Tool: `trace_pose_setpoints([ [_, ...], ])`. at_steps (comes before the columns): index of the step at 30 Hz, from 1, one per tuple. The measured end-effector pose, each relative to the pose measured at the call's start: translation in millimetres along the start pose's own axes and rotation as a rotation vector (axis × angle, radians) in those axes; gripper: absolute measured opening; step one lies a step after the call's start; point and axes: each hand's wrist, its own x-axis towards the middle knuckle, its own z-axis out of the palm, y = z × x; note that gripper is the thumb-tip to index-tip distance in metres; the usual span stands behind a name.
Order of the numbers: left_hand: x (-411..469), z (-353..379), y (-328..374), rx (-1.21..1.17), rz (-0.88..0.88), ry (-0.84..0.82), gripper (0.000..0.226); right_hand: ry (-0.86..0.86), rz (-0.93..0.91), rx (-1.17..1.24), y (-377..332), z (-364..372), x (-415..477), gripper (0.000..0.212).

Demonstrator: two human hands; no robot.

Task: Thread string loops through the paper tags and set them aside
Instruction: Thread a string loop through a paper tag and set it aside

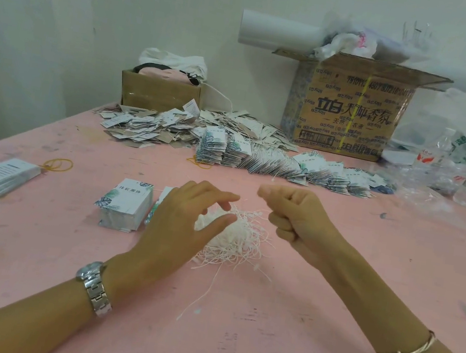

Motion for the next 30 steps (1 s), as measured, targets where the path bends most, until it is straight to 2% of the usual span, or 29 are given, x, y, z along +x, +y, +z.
trace_pose_setpoints([
  [3, -1.0, -0.9, 1.5, -0.046, 0.01, 0.008, 0.035, -0.06, 0.07, -0.11, 4.9, 4.8, -2.3, 0.021],
  [7, -1.5, -0.2, 3.9, -0.043, 0.086, -0.01, 0.021, -0.15, 0.111, -0.199, 6.9, 9.6, -5.1, 0.022],
  [10, -1.0, -1.3, 3.2, -0.036, 0.113, 0.0, 0.016, -0.17, 0.138, -0.225, 6.2, 9.4, -6.1, 0.026],
  [13, 0.4, -3.1, 1.8, -0.032, 0.148, 0.018, 0.02, -0.169, 0.162, -0.233, 6.1, 8.6, -6.0, 0.032],
  [20, 2.2, -7.5, 1.4, 0.052, 0.162, 0.008, 0.014, -0.184, 0.165, -0.178, 7.3, 7.3, -4.7, 0.024],
  [22, 6.8, -17.2, 1.1, 0.172, 0.179, -0.025, 0.024, -0.165, 0.159, -0.158, 7.6, 7.4, -4.4, 0.018],
  [24, 13.2, -32.0, -2.0, 0.458, 0.21, -0.07, 0.043, -0.134, 0.148, -0.143, 8.0, 7.8, -3.6, 0.012],
  [27, 18.9, -55.3, -5.0, 0.798, 0.057, -0.307, 0.086, -0.073, 0.14, -0.145, 10.4, 8.1, -2.4, 0.01],
  [30, 18.6, -61.0, -17.4, 0.897, -0.046, -0.506, 0.113, -0.047, 0.146, -0.158, 13.5, 9.0, -2.0, 0.011],
])
